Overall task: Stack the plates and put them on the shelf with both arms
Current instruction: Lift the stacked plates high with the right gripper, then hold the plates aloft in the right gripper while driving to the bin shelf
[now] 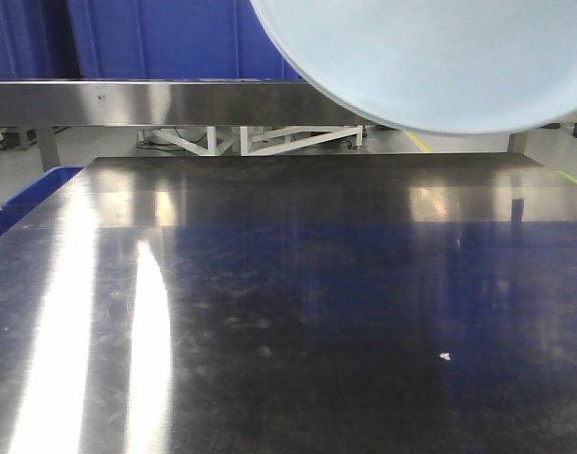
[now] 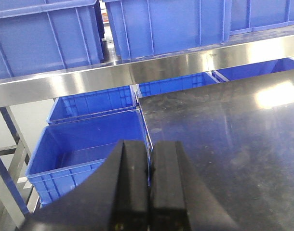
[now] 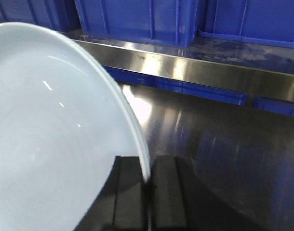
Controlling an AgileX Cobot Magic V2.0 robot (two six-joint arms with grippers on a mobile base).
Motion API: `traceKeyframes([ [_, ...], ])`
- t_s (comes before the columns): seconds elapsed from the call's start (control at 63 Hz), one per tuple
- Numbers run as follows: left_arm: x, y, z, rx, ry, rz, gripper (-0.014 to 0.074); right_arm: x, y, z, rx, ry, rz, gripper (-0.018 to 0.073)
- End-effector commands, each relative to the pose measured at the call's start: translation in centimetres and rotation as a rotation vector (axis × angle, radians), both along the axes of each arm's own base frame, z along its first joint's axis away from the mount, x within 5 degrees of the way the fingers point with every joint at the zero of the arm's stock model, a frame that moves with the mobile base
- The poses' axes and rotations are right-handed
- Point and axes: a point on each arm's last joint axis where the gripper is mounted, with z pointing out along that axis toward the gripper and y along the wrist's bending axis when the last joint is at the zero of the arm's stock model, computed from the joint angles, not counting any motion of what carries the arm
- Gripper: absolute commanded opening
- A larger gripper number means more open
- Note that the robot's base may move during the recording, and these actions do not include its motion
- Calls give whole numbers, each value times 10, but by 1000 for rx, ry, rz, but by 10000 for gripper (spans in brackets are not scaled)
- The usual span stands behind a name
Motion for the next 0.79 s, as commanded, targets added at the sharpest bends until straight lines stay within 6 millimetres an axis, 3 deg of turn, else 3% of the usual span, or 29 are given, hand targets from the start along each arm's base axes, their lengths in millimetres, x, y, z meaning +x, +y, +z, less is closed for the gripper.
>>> traceKeyframes([
  [0.0,1,0,15,-22,-91,4,84,0,-4,23,61,-137,-32,57],
  [0.778,1,0,15,-22,-91,4,84,0,-4,23,61,-137,-32,57],
])
